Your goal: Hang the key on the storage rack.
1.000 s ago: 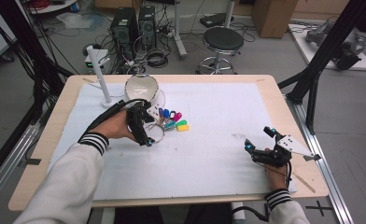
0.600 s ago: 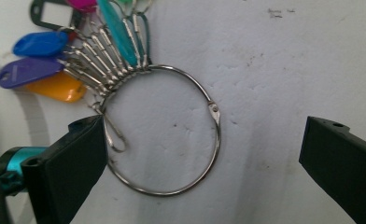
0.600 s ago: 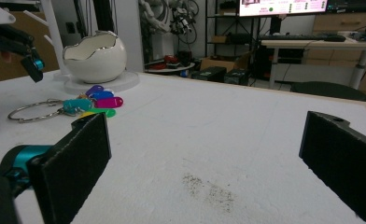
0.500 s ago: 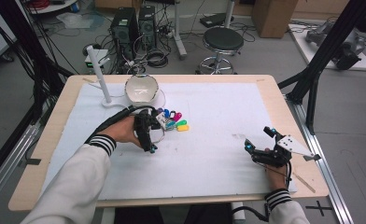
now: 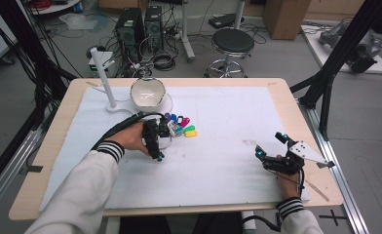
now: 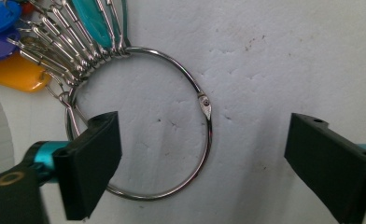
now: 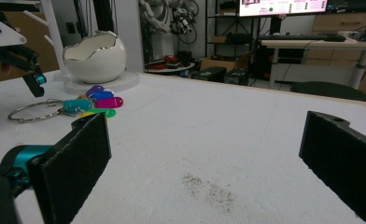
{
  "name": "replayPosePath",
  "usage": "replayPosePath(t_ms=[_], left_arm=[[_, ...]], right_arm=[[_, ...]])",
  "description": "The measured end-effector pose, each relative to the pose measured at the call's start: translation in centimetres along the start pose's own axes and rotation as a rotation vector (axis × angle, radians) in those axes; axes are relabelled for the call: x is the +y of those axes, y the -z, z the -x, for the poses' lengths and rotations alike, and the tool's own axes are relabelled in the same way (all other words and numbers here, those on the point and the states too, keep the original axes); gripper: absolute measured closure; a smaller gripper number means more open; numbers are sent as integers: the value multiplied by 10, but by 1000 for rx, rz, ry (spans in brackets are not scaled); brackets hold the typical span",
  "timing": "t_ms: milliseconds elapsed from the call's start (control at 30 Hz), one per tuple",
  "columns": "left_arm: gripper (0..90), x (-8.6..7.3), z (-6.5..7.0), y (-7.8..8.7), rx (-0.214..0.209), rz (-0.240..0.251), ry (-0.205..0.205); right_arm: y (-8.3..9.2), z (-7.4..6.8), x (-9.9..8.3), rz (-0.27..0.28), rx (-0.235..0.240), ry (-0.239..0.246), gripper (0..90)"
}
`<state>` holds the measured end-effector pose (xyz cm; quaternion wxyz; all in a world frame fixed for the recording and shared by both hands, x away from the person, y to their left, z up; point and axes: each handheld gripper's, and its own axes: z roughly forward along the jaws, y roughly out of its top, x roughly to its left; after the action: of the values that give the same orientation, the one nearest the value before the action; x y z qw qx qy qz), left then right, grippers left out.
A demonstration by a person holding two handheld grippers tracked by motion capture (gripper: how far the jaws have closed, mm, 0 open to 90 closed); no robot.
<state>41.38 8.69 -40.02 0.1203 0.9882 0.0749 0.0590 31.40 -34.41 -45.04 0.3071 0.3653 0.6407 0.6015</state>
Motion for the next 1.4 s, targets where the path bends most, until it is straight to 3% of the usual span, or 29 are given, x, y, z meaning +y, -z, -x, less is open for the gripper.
replayPosePath(t_ms=[433, 533, 800, 1400], left_arm=[[316, 2, -1, -1, -29, -45, 24], [393, 3, -1, 0, -45, -51, 39], [510, 9, -2, -2, -43, -90, 46], [680, 11, -3, -4, -37, -131, 28]], right_arm=[[0, 1, 0, 7, 0, 10, 16], [0, 0, 0, 0, 0, 0, 16], [0, 0, 0, 2, 0, 4, 16], [0, 0, 0, 2, 0, 4, 16]])
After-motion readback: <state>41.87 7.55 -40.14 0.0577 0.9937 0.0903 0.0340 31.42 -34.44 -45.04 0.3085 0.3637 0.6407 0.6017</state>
